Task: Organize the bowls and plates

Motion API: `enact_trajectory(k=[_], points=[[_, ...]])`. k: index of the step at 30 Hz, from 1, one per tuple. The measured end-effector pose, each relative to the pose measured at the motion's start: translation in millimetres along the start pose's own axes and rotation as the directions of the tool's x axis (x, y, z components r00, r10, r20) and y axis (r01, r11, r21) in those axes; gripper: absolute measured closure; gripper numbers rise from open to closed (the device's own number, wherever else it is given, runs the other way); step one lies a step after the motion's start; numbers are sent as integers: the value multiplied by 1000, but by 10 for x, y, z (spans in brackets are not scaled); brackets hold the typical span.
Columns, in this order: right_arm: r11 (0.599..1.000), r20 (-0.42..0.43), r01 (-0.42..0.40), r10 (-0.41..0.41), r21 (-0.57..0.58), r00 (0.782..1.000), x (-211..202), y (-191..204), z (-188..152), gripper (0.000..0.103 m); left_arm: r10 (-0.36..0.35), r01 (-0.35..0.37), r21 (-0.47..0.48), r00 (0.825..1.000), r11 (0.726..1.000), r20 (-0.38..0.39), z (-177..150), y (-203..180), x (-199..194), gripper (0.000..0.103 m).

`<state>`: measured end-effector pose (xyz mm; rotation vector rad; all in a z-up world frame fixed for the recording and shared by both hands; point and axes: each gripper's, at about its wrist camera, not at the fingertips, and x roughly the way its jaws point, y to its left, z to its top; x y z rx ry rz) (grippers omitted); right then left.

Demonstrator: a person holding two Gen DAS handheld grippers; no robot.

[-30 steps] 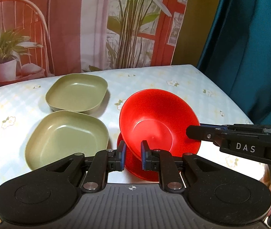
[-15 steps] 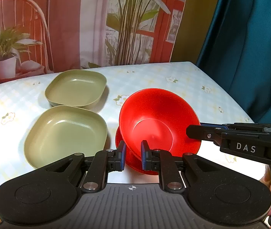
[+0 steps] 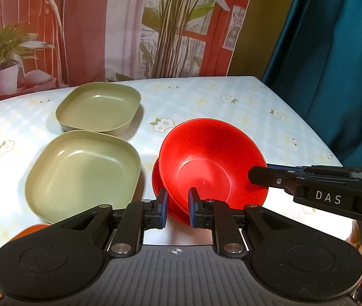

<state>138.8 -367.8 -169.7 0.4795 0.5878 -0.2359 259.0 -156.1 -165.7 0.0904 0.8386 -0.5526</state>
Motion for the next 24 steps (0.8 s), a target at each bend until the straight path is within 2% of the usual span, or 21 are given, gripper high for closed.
enact_trajectory(k=[16,19,24], points=[[1000,-20,5,-4,14,1000,131,-39,-24,89,1,-1,-9,1000,1000,-24,-14,8,152,85],[1000,-19,0,1,15,1000,137,-37,-26,82,5,-5,2,1000,1000,-27,-8,-12,164,79],[1000,-12,13,-13,-2,1000,133,-22,-34,81,13,-13,-4,1000,1000,-25,-23,-3,138,70]])
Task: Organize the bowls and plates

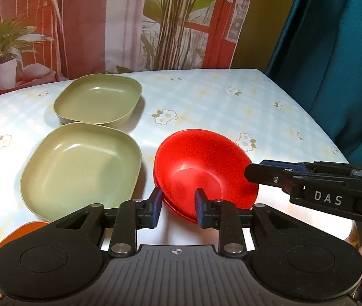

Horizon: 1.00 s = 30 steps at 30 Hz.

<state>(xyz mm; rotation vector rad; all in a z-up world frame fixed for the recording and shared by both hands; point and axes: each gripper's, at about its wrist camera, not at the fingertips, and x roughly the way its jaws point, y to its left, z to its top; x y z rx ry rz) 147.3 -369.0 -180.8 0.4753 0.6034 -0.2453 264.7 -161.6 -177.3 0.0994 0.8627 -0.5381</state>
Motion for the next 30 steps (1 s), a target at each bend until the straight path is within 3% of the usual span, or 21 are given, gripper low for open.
enact_trajectory(k=[3,7,12,14,16,17,24,30], points=[[1000,13,20,-20,-8,1000,-26,10,7,72,6,-6,-4,1000,1000,11,-11,4,-47,65],[999,43,43,-42,-27,998,-81,43,21,46,34,-35,12,999,999,40,10,8,-141,52],[996,103,54,-47,-70,994,-170,119,38,13,53,-51,-21,995,998,87,18,170,-330,44],[996,131,53,-43,-77,990,-201,143,52,0,77,-76,-22,992,997,103,1,237,-420,29],[995,158,52,-38,-87,987,-235,176,58,0,116,-113,-26,985,993,131,-28,305,-514,3],[994,169,59,-43,-93,985,-245,196,64,0,140,-137,-30,978,990,154,-65,349,-586,1],[987,203,87,-57,-138,977,-206,409,54,0,262,-250,-103,957,963,125,-233,660,-849,0],[977,211,35,11,-211,977,-164,689,5,0,398,-383,-134,911,914,112,-437,873,-1025,0]])
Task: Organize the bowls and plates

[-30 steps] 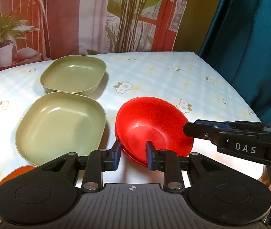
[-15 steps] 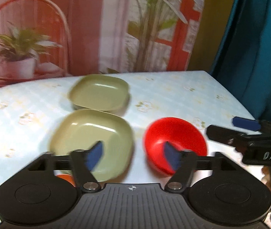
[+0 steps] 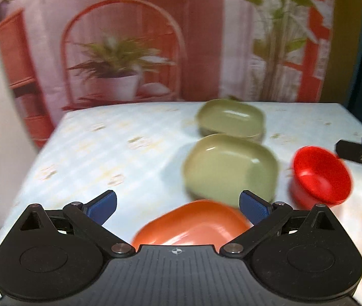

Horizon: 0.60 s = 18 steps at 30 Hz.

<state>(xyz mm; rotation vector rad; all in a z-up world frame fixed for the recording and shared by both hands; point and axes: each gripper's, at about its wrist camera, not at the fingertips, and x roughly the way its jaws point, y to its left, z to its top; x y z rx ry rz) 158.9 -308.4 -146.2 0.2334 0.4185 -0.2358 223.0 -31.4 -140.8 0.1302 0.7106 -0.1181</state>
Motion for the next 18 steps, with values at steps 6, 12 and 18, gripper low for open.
enact_trajectory(k=[6,12,18], points=[[992,-37,-110,113,69,993,105,167,39,0,5,-8,-86,999,996,-35,-122,277,-38,0],[995,-96,-84,88,48,992,244,383,4,0,-40,31,-131,997,991,-59,-215,416,-8,1],[989,-101,-145,141,-34,985,245,648,-76,3,-96,80,-158,991,984,-94,-300,427,89,15]])
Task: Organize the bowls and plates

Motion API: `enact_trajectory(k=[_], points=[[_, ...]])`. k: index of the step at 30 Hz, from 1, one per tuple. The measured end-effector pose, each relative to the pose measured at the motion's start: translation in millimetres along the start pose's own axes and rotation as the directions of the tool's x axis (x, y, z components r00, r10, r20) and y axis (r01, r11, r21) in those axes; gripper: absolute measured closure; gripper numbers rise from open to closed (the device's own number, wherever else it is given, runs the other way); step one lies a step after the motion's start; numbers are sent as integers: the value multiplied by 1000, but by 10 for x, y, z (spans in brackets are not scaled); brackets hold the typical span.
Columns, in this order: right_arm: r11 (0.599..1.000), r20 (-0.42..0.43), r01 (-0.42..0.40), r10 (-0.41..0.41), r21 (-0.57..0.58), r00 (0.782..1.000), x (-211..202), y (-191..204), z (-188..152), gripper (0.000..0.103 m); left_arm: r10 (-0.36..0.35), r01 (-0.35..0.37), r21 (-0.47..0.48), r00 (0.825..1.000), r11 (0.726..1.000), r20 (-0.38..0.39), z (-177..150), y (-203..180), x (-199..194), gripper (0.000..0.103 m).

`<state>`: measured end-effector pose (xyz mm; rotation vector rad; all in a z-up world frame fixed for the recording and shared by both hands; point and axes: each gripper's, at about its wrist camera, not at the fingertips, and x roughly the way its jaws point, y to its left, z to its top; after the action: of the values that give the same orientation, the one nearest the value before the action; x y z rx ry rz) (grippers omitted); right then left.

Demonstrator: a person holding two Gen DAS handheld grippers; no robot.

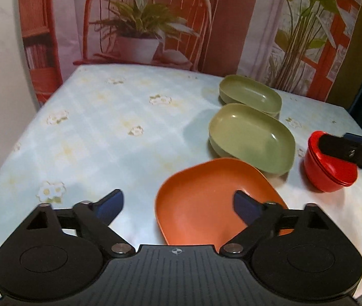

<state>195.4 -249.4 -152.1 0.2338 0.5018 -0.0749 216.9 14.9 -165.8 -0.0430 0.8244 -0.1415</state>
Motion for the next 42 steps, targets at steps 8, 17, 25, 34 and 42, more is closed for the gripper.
enact_trajectory(k=[8,17,25,34,42], points=[[990,-52,-98,93,-100,994,94,275,-92,26,-55,52,-49,997,997,-58,-152,40,98,37],[980,-158,-162,142,-118,977,278,435,-230,60,-53,40,-106,991,994,-125,-317,126,185,71],[987,-251,-153,135,-51,959,491,379,-392,74,-68,53,-112,988,992,-136,-374,149,212,72],[989,-284,-145,133,-24,950,510,340,-489,88,-65,51,-108,989,993,-131,-371,133,219,72],[989,-275,-147,135,-25,952,497,333,-486,88,-57,46,-90,990,995,-128,-364,109,205,72]])
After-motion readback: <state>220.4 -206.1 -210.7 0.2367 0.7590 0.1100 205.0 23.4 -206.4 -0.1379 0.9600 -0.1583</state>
